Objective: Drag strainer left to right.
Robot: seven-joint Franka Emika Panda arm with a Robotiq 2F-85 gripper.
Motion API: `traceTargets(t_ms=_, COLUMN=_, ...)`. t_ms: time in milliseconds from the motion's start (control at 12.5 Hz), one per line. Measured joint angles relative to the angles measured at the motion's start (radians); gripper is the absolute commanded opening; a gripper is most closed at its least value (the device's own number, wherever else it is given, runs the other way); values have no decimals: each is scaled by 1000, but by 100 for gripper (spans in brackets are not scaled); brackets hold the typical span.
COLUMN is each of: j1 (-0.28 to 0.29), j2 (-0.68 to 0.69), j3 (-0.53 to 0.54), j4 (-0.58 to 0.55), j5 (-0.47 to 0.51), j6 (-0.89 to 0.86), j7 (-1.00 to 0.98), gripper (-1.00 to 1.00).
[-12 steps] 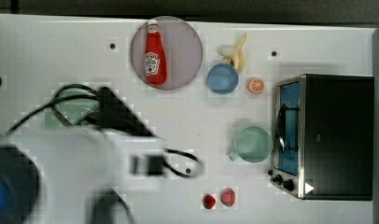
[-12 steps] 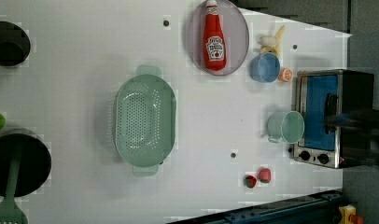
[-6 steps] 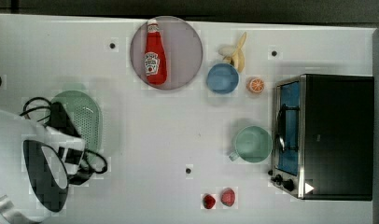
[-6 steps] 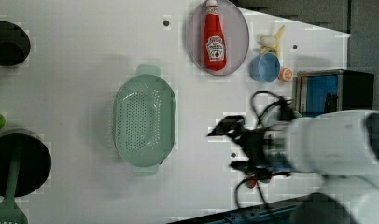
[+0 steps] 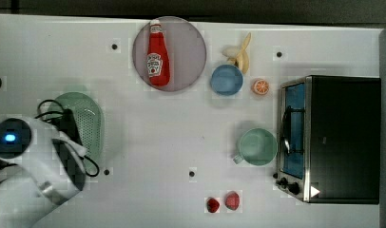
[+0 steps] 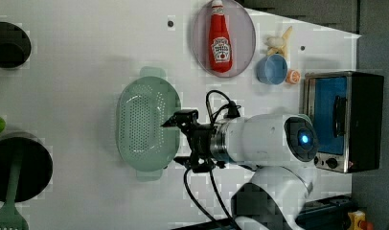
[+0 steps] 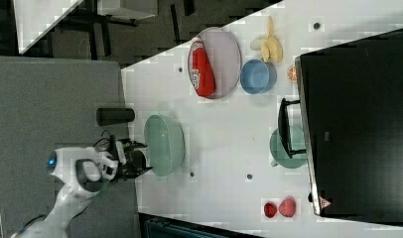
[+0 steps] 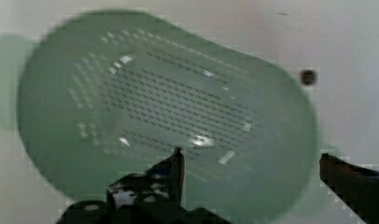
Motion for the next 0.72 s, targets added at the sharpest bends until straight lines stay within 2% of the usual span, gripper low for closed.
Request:
traceTargets(t_ms=240, j1=-18, j2=115, j3=-42, j4=-43, j5=4, j6=236, j7=36, gripper=100)
traceTargets(t_ms=480, j1=-29, j2=190, j3=-71, j4=-78, j5=4, j6=306, j7=43, gripper=100)
traceTargets(t_ms=720, j1=19, j2=214, j3=-133, j4=-80, j5=-4, j6=333, j7=58, gripper=100)
